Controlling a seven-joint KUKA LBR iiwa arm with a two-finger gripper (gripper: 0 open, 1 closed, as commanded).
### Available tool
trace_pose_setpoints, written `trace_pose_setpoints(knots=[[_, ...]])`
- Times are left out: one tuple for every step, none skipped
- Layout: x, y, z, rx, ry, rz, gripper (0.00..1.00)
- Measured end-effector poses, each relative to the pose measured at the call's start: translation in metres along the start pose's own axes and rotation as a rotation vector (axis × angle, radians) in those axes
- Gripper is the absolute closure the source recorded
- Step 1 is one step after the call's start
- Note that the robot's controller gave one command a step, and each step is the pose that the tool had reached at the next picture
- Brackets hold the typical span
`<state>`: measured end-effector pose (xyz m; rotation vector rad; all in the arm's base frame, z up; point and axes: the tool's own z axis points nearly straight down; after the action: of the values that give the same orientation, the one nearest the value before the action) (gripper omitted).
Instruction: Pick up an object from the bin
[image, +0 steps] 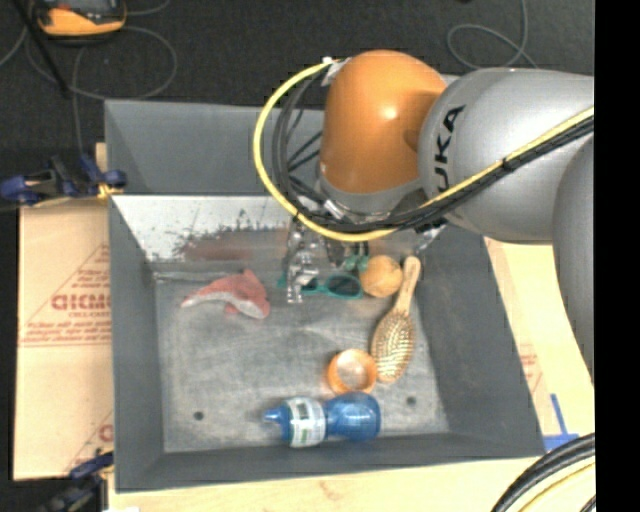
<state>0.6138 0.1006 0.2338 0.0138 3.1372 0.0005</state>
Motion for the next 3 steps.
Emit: trace_pose_setpoints(knots=[[0.0, 0.0, 0.0, 0.0, 0.0, 0.0, 1.0], [-0.006, 0.005, 0.038, -0.001, -0.009, -0.007, 1.0], [0.004, 0.009, 0.086, 0.0, 0.0, -0.007, 1.0]])
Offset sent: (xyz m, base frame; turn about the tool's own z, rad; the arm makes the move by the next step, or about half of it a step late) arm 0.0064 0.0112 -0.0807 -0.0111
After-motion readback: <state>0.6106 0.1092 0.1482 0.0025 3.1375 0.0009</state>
